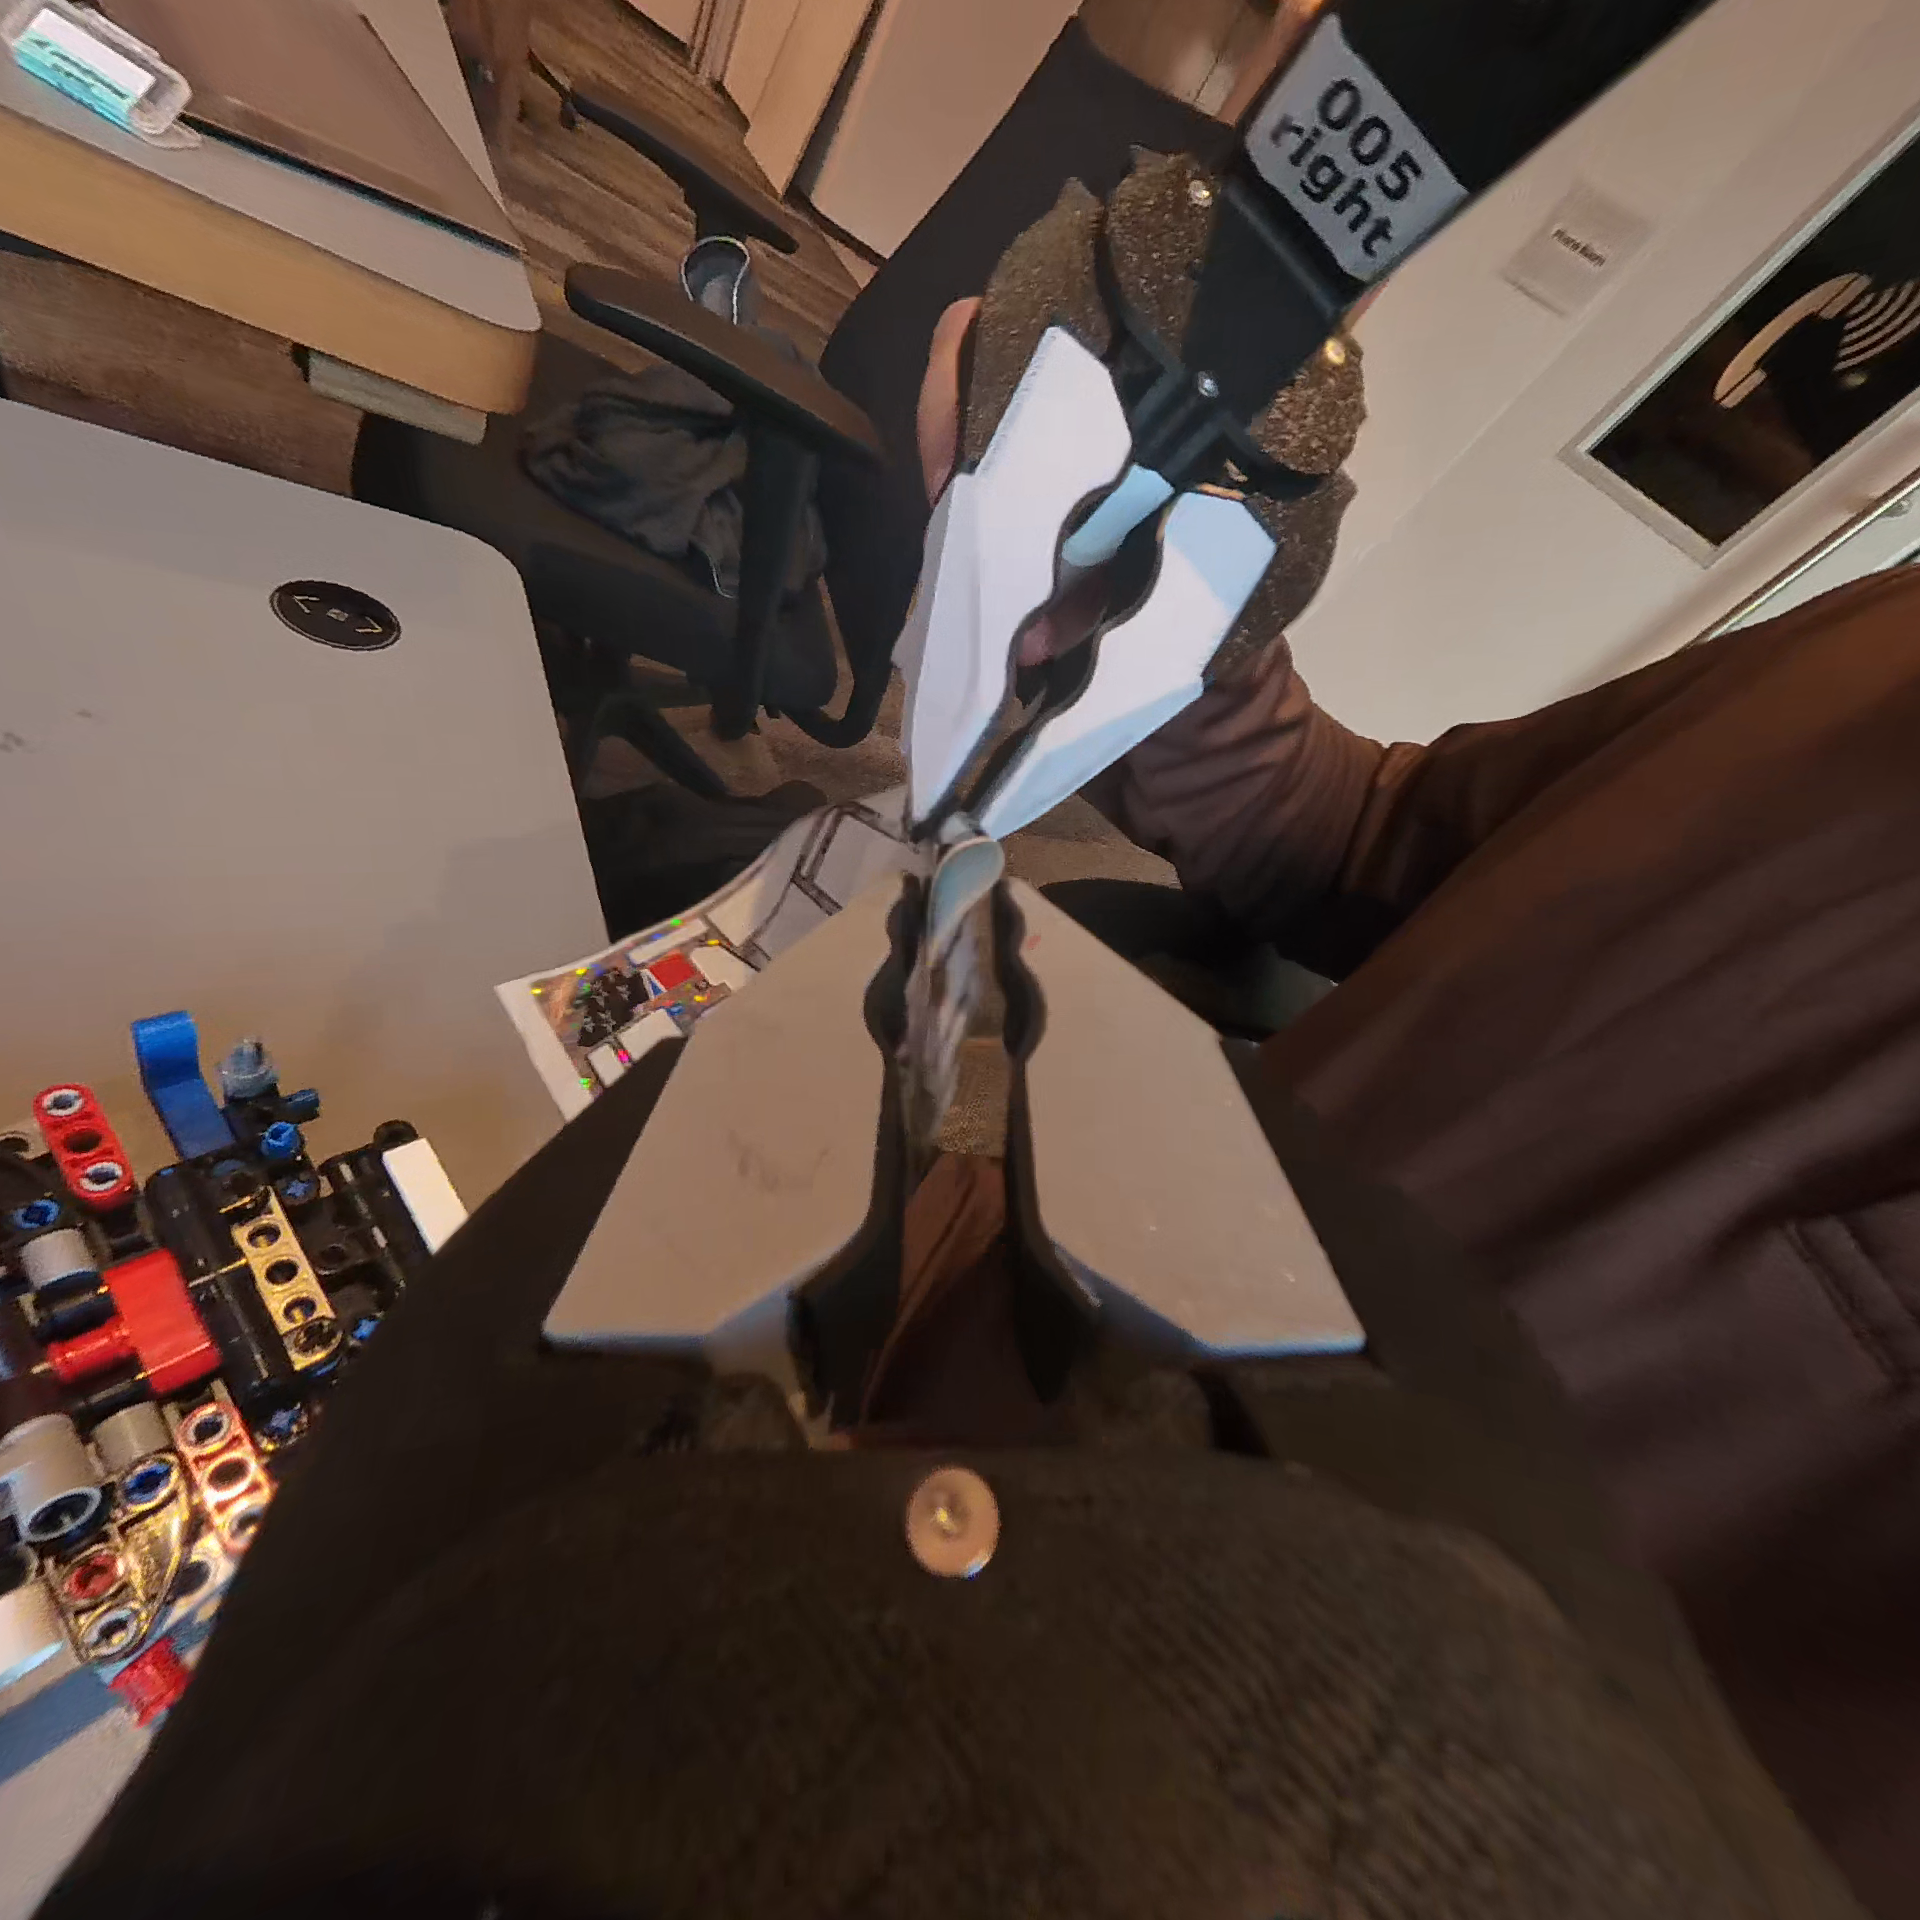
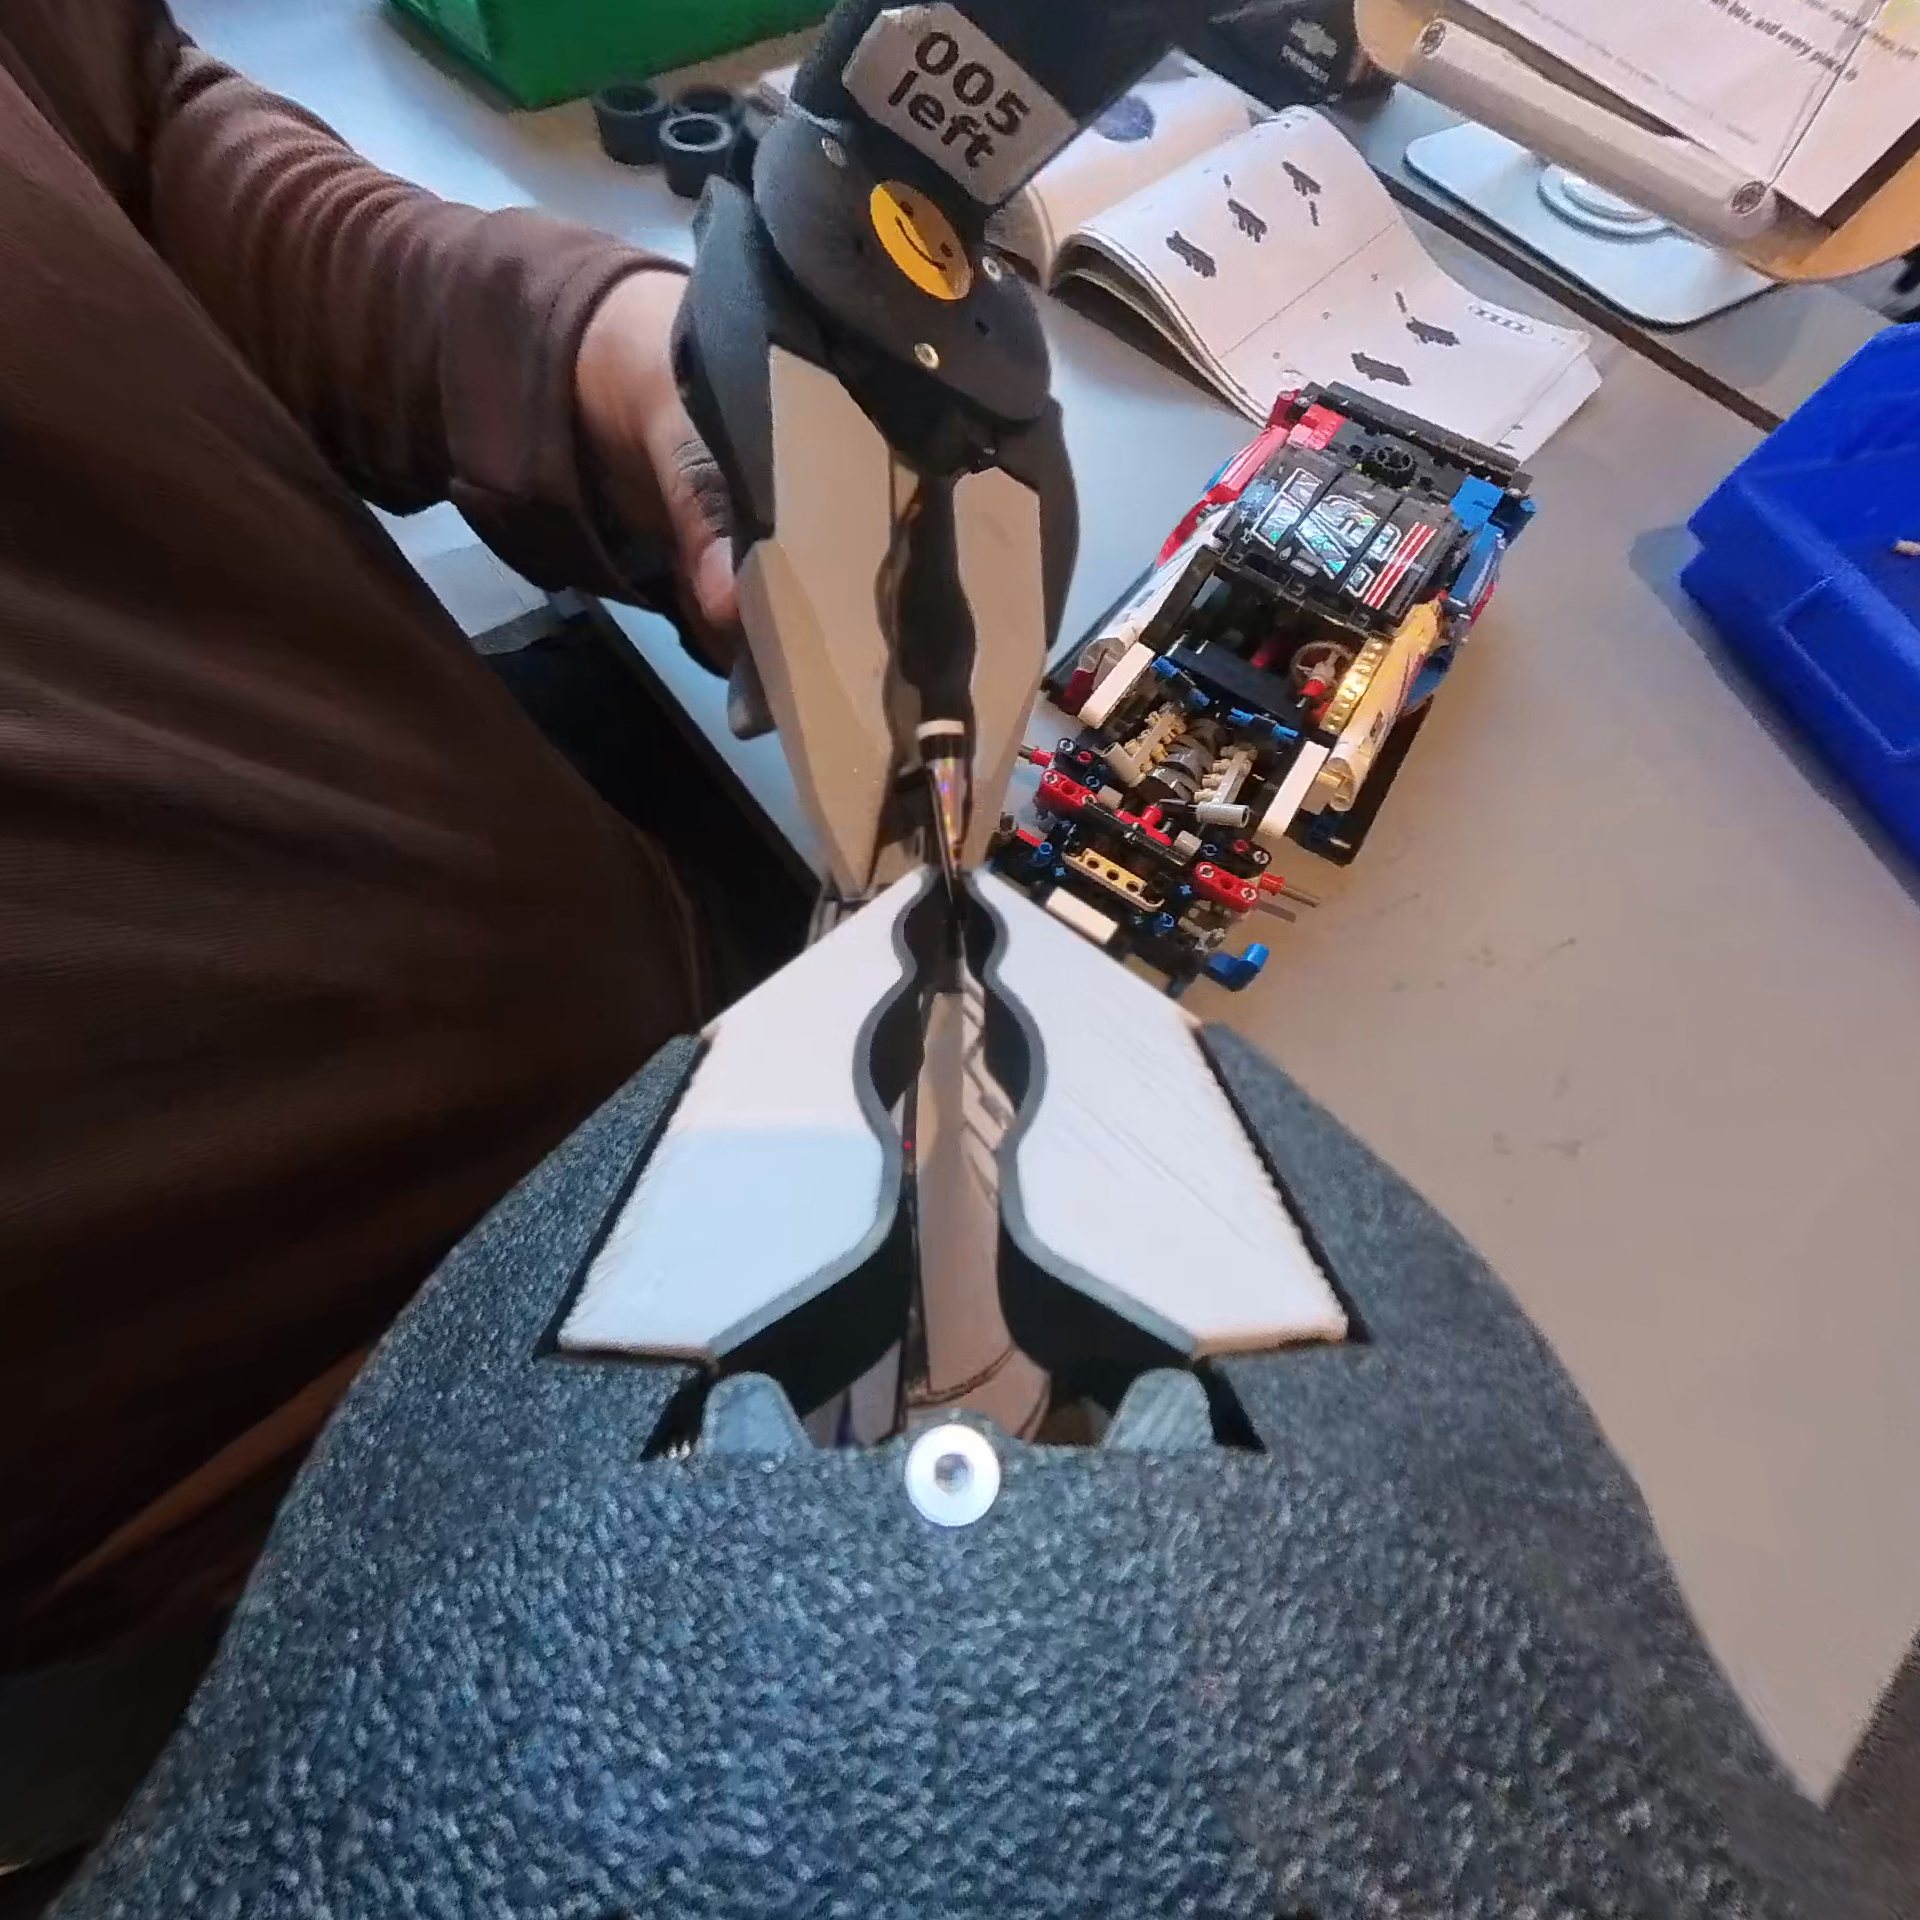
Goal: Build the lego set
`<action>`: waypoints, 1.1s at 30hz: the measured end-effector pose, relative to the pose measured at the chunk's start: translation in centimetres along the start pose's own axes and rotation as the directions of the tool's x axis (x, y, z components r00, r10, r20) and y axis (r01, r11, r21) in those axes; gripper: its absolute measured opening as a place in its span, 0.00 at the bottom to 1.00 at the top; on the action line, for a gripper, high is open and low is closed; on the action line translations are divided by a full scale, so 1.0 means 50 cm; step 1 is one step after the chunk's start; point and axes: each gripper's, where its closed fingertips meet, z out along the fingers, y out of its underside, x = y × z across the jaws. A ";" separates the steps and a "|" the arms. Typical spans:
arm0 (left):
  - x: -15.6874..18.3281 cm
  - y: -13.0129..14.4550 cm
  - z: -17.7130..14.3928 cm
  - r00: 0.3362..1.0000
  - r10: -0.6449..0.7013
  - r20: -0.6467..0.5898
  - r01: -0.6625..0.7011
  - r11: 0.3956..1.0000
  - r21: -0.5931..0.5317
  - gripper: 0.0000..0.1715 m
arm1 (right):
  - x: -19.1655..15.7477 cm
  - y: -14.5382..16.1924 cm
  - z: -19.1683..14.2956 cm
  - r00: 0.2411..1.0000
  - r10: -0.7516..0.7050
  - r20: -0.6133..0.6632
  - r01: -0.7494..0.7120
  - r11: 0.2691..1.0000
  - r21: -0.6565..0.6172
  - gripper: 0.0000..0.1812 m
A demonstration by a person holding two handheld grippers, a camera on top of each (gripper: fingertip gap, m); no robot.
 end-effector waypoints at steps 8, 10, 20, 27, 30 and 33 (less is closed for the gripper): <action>-0.005 -0.010 -0.015 0.970 0.218 0.106 -0.217 0.976 -0.024 0.07 | -0.013 0.007 0.004 0.982 0.134 0.133 -0.139 0.990 0.032 0.01; -0.001 -0.009 -0.014 0.964 0.248 0.098 -0.247 0.969 -0.028 0.05 | -0.018 0.003 0.001 0.973 0.158 0.170 -0.168 0.985 0.048 0.01; 0.065 -0.038 -0.019 0.962 0.265 -0.063 -0.257 0.960 0.113 0.04 | -0.045 -0.042 -0.034 0.808 0.321 0.495 -0.445 0.882 0.155 0.00; 0.019 -0.037 -0.018 0.976 0.214 0.050 -0.218 0.972 0.087 0.00 | -0.018 -0.028 -0.013 0.841 0.341 0.419 -0.442 0.881 0.169 0.01; 0.006 -0.042 -0.019 0.993 0.115 0.037 -0.119 0.985 0.128 0.00 | 0.001 -0.028 -0.011 0.931 0.258 0.258 -0.312 0.930 0.197 0.03; -0.004 -0.046 -0.021 0.997 0.072 0.035 -0.076 0.987 0.144 0.00 | 0.014 -0.030 -0.011 0.981 0.168 0.100 -0.184 0.964 0.191 0.05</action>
